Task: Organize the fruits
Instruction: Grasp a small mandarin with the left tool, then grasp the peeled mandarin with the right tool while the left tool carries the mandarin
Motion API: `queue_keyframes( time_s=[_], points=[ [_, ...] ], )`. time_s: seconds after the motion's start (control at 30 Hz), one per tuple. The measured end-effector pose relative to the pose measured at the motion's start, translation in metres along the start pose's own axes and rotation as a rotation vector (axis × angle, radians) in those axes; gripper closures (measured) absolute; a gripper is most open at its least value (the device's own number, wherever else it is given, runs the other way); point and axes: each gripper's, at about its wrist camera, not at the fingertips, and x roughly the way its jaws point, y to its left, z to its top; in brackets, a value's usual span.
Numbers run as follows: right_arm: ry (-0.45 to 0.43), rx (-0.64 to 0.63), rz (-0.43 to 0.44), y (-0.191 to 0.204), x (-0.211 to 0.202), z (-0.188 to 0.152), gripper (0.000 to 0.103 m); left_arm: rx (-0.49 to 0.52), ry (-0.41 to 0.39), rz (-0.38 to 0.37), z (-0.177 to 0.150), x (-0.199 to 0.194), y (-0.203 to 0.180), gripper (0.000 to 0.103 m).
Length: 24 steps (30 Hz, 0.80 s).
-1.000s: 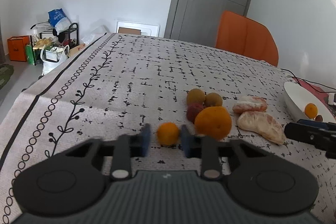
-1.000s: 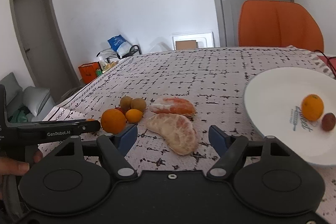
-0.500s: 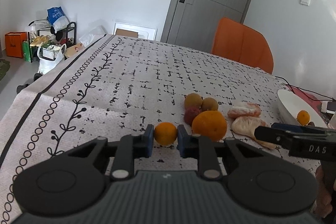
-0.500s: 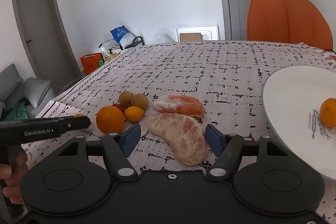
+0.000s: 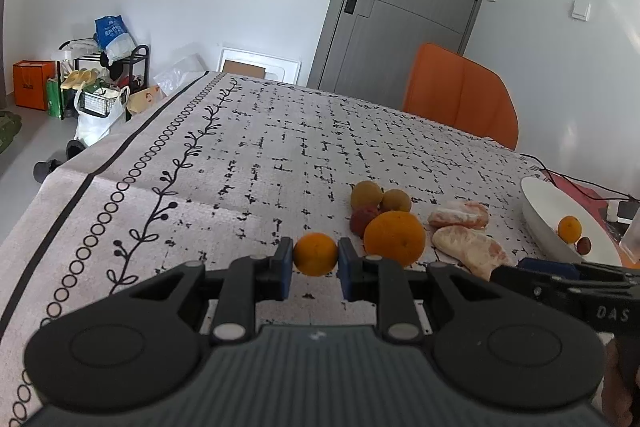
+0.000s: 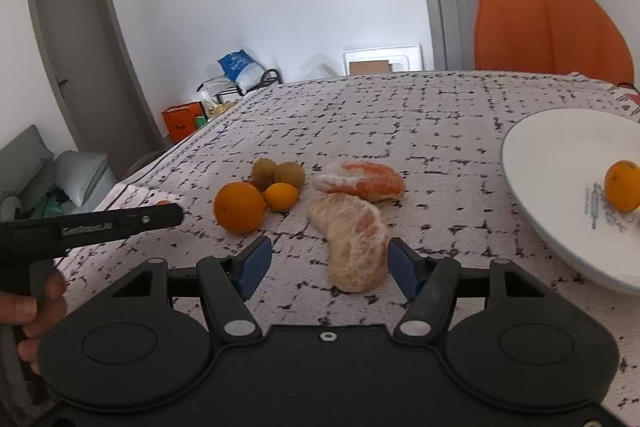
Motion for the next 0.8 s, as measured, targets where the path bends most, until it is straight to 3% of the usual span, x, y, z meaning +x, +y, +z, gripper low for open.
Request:
queue_keyframes(
  time_s=[0.57,0.6,0.67,0.8],
  points=[
    [0.037,-0.093,-0.074,0.008,0.036,0.005,0.044,-0.034,0.005,-0.027,0.0,0.002,0.009,0.081],
    [0.039,-0.105,-0.085,0.01,0.036,0.004,0.046,-0.033,0.007,-0.026,0.0,0.002,0.009,0.081],
    [0.032,-0.12,-0.116,0.011,0.035,0.004,0.064,-0.03,0.011,-0.023,0.0,0.003,0.009,0.081],
    [0.028,-0.117,-0.099,0.008,0.032,0.004,0.066,-0.027,0.006,-0.024,0.0,0.001,0.005,0.081]
  ],
)
